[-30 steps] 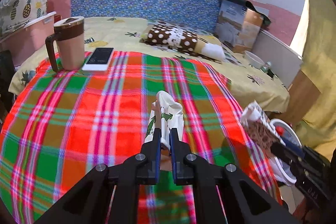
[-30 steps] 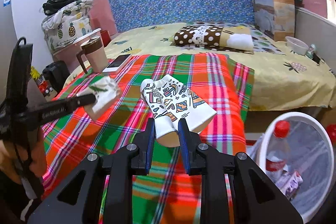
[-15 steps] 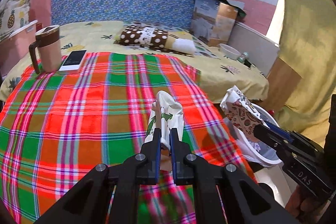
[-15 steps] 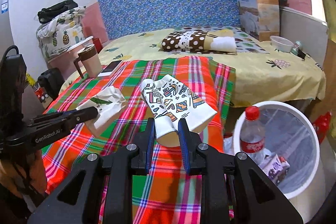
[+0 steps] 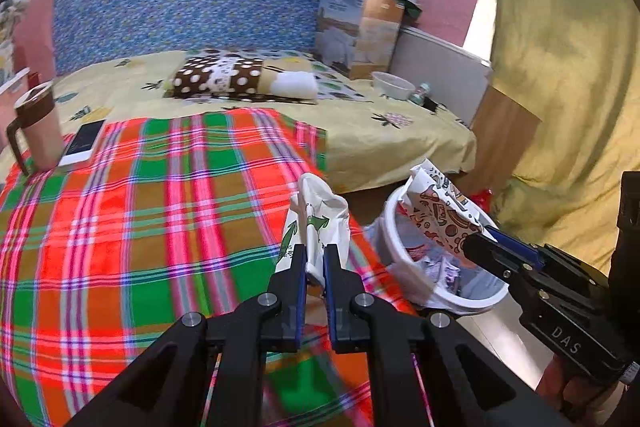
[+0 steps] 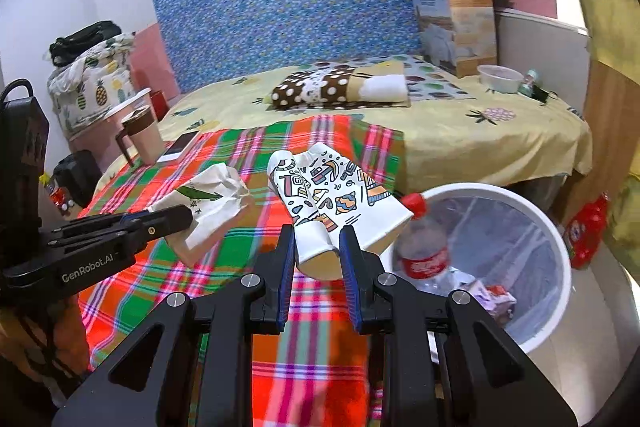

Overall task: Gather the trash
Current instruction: 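Carry the paper cup and crumpled paper over the bin with both tools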

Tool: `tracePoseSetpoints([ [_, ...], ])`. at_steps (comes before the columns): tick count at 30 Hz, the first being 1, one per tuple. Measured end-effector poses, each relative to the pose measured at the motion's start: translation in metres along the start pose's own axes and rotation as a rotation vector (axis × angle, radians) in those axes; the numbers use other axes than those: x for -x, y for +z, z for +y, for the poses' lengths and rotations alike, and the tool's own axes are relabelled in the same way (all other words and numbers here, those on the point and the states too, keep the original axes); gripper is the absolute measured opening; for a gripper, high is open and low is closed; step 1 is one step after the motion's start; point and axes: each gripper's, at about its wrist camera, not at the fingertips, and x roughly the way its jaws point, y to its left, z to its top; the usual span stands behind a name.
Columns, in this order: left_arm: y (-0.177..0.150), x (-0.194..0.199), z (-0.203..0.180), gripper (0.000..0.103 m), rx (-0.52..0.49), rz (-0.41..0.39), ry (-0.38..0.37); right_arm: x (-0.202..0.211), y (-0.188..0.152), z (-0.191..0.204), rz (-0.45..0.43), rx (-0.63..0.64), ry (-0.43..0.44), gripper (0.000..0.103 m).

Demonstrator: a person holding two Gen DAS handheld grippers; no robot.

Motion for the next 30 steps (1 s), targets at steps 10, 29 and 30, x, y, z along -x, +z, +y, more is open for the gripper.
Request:
tracePoseSetpoints([
  [10, 0.008, -0.019, -0.048, 0.008, -0.074, 0.013, -0.076, 0.012, -0.005, -0.036, -0.016, -0.067, -0.074, 0.024],
  [29, 0.008, -0.083, -0.118, 0.008, -0.182, 0.104, -0.197, 0.016, -0.021, -0.091, 0.015, -0.184, -0.171, 0.024],
  [30, 0.008, -0.087, -0.12, 0.008, -0.185, 0.112, -0.199, 0.014, -0.023, -0.094, 0.024, -0.193, -0.177, 0.024],
])
